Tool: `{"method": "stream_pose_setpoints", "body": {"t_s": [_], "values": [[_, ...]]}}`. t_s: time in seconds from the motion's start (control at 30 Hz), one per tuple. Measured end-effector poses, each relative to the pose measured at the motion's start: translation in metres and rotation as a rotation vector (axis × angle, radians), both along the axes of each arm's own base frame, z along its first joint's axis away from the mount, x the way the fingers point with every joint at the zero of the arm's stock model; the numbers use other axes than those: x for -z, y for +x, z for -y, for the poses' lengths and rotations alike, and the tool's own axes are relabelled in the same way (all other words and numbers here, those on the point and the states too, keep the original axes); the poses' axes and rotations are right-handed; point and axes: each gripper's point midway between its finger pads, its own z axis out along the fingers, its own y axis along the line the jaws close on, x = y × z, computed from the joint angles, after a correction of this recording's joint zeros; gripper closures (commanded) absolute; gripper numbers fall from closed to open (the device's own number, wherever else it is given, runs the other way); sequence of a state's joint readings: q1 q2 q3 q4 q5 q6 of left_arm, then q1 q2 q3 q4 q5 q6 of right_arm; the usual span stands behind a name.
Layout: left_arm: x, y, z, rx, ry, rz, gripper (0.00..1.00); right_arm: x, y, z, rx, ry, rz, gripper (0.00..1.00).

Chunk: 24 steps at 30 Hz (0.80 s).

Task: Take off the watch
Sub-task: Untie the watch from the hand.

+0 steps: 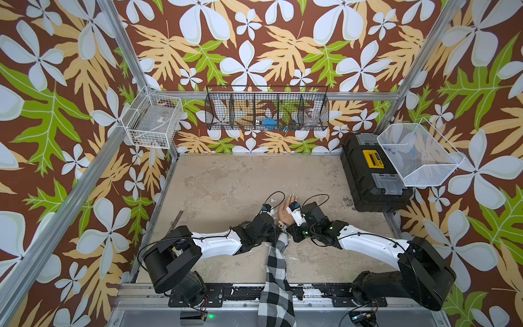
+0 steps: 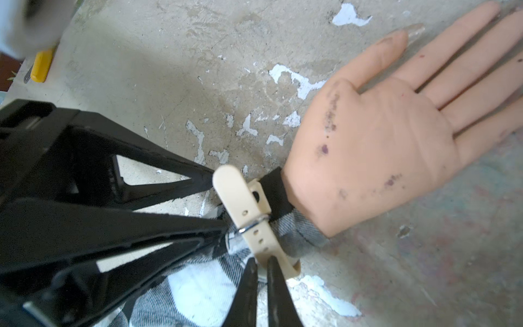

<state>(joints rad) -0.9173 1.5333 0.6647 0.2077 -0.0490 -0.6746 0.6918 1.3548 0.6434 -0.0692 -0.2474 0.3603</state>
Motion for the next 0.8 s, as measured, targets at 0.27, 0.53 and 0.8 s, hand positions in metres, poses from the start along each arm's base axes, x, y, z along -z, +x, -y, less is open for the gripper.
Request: {"method": "stream_pose_setpoints", "body": {"t_s": [0.27, 0.53, 0.8], "values": [[-0.001, 0.0, 0.001, 0.003, -0.006, 0.0, 0.56, 0.006, -0.006, 0.013, 0.043, -0.04, -0.027, 0.76], [-0.001, 0.0, 0.001, 0.004, -0.007, 0.0, 0.57, 0.001, 0.002, 0.006, 0.04, -0.03, -0.01, 0.73], [0.0, -0.001, 0.0, 0.002, -0.002, -0.002, 0.57, 0.007, 0.011, -0.005, 0.009, -0.028, -0.015, 0.73]]}}
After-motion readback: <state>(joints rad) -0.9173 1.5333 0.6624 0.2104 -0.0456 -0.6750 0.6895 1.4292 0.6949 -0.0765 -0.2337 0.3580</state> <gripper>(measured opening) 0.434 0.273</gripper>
